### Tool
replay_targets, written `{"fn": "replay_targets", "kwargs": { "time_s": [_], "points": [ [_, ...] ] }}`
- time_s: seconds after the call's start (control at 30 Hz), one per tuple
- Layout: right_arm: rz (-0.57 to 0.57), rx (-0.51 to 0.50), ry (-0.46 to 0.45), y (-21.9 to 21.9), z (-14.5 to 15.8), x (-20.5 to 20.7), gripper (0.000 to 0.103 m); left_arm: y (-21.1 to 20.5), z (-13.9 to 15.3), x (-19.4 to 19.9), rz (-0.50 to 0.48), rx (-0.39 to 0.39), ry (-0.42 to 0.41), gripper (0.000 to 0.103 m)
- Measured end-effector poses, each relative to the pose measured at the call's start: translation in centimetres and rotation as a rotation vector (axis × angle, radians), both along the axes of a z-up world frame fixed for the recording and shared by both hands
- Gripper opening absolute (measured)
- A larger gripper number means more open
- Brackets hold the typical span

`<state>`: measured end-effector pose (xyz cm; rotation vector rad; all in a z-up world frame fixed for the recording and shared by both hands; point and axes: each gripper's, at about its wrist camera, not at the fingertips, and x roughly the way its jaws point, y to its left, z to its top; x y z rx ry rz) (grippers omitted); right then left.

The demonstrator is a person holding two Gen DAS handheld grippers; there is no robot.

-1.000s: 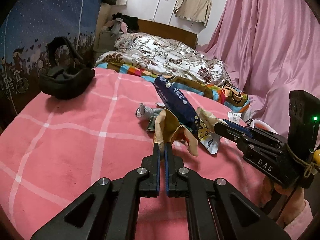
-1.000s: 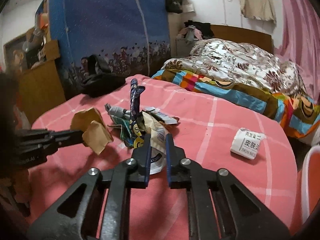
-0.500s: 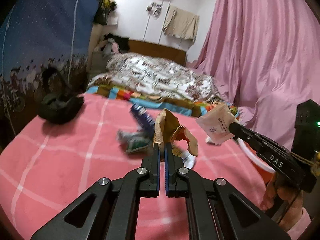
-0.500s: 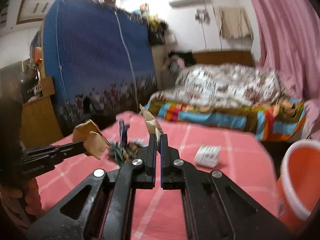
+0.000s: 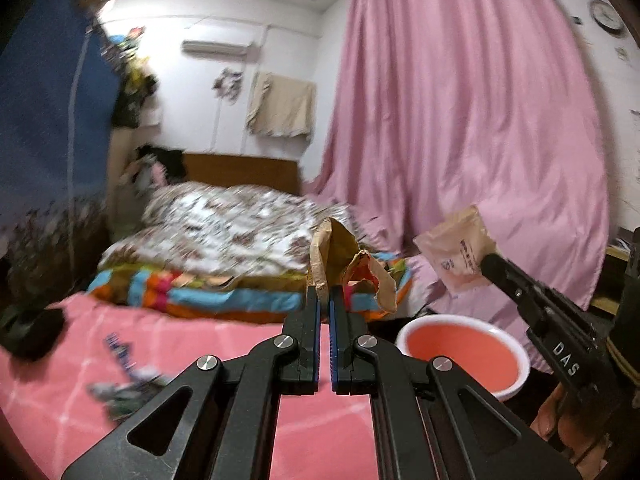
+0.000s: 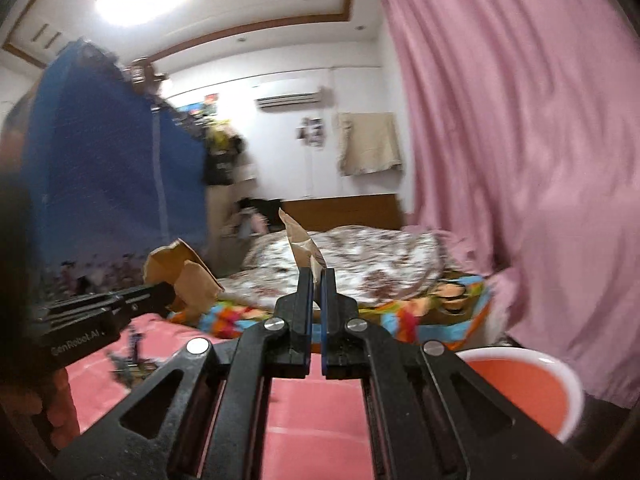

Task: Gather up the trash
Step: 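Carry both items over the orange bucket and open both tools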

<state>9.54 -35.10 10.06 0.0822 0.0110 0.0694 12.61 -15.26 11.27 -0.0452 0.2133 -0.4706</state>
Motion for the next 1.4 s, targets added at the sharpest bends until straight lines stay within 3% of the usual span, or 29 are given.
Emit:
{"fn": "replay_targets", "kwargs": {
  "time_s": [0.23,0.57,0.97,1.4],
  "points": [
    [-0.164,0.057,0.056,-6.1,-1.4,-0.6,0.01,-7.6,-0.1,1.6,-0.139,0.045,-0.036,0.002],
    [-0.276,0.112,0.245,-11.3,-4.9,1.2,0.01,-16.2,-3.3,5.0,-0.262,0.099,0.118,0.002],
    [-0.289,0.188,0.446,-14.3,-9.1,3.8,0.011,-21.3,-8.3,9.7,-0.331,0.189,0.412,0.002],
    [-0.306,0.236,0.495,-15.0,-9.9,3.7,0.014,-21.0,-10.3,11.0,-0.328,0.202,0.523,0.003]
  ]
}}
